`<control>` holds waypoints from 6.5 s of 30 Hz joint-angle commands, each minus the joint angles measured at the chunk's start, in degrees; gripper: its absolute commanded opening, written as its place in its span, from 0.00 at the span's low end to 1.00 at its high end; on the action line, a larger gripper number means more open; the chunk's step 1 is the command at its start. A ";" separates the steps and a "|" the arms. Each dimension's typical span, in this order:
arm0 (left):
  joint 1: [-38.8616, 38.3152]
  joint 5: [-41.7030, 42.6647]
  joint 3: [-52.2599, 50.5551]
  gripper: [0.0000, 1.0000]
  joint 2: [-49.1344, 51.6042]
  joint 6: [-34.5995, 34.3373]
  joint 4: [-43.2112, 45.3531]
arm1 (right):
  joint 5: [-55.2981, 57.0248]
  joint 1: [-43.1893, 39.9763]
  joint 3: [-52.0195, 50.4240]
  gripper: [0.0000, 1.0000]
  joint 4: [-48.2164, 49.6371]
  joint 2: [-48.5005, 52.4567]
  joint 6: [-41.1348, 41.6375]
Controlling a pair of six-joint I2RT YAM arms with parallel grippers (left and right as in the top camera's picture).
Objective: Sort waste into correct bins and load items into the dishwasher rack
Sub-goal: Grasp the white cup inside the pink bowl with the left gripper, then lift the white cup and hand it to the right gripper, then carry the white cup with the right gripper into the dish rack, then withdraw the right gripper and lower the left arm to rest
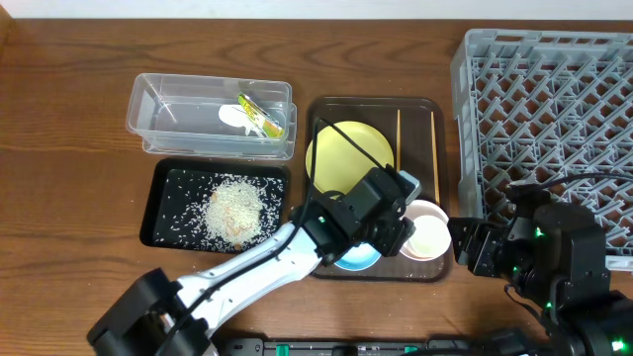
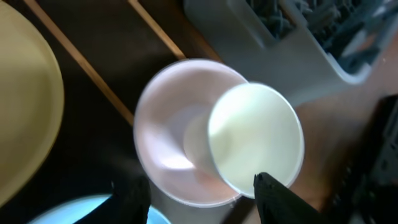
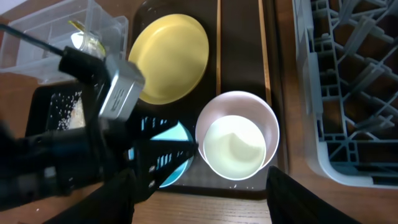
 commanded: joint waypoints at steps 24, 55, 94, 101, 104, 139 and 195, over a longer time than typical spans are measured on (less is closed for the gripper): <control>-3.10 -8.87 1.09 0.06 4.79 0.28 1.25 | -0.63 0.07 0.74 0.69 -0.50 -0.28 0.98; 39.17 73.66 1.95 0.06 -23.67 -5.53 -1.42 | -52.33 0.22 0.66 0.90 30.05 4.46 -24.15; 39.19 73.05 1.92 0.58 -23.61 -5.75 -0.59 | -28.85 -1.51 1.97 0.45 20.44 5.68 -20.39; 39.19 73.02 1.92 0.61 -23.58 -5.70 -0.57 | 9.64 -12.33 8.81 0.43 -4.70 2.29 -11.08; 39.19 73.02 1.92 0.61 -23.43 -5.70 -0.57 | 20.28 -16.92 9.64 0.40 -11.10 2.34 -5.07; 39.17 73.02 1.81 0.61 -23.39 -5.70 -0.61 | 6.32 -23.45 8.72 0.85 -12.02 34.21 -9.09; 40.50 1.55 1.88 0.84 -43.19 -1.49 -42.45 | -13.84 -9.90 10.34 0.99 -2.25 14.84 -21.99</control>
